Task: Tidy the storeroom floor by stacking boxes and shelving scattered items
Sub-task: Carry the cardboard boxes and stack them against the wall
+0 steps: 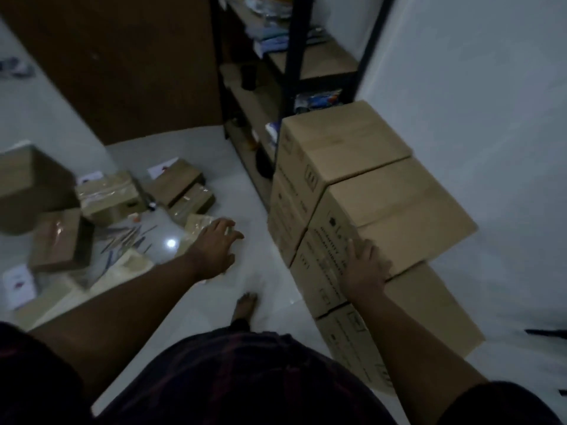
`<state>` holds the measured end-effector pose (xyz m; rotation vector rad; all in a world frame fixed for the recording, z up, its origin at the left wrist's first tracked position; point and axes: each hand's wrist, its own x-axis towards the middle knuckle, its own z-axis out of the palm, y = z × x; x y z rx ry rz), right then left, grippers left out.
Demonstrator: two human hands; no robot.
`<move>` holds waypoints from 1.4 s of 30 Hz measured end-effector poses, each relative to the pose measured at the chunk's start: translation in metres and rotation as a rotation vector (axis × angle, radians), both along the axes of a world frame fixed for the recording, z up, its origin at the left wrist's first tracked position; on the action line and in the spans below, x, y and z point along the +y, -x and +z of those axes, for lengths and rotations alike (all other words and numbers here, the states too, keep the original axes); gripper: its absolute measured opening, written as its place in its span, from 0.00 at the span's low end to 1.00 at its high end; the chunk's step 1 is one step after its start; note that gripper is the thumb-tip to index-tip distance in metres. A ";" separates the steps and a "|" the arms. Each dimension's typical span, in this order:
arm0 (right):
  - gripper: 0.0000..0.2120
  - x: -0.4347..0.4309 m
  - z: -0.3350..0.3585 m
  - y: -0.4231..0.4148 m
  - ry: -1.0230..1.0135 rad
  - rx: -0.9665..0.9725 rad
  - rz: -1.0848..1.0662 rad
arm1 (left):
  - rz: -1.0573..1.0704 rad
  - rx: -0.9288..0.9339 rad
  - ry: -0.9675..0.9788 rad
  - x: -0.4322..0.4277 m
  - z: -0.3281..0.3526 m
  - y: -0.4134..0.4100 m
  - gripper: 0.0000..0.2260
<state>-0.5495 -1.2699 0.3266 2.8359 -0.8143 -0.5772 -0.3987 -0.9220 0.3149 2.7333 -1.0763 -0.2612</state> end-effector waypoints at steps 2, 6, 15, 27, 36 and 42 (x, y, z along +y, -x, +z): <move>0.37 0.013 -0.010 0.004 0.018 -0.024 -0.037 | 0.120 0.010 0.010 0.045 0.001 0.033 0.24; 0.34 0.047 -0.020 0.007 0.019 0.005 0.042 | 0.349 0.039 0.003 0.126 0.006 0.094 0.25; 0.42 0.192 -0.009 -0.032 -0.386 0.274 0.362 | 0.750 0.112 -0.094 0.271 0.008 0.171 0.26; 0.47 0.468 -0.018 -0.046 -0.470 0.306 0.365 | 0.914 0.212 0.019 0.503 -0.001 0.240 0.24; 0.44 0.650 -0.021 -0.061 -0.379 0.306 0.631 | 1.119 0.324 0.056 0.661 -0.020 0.244 0.24; 0.43 0.701 -0.040 -0.124 -0.448 0.339 0.619 | 1.128 0.281 0.215 0.719 -0.036 0.173 0.20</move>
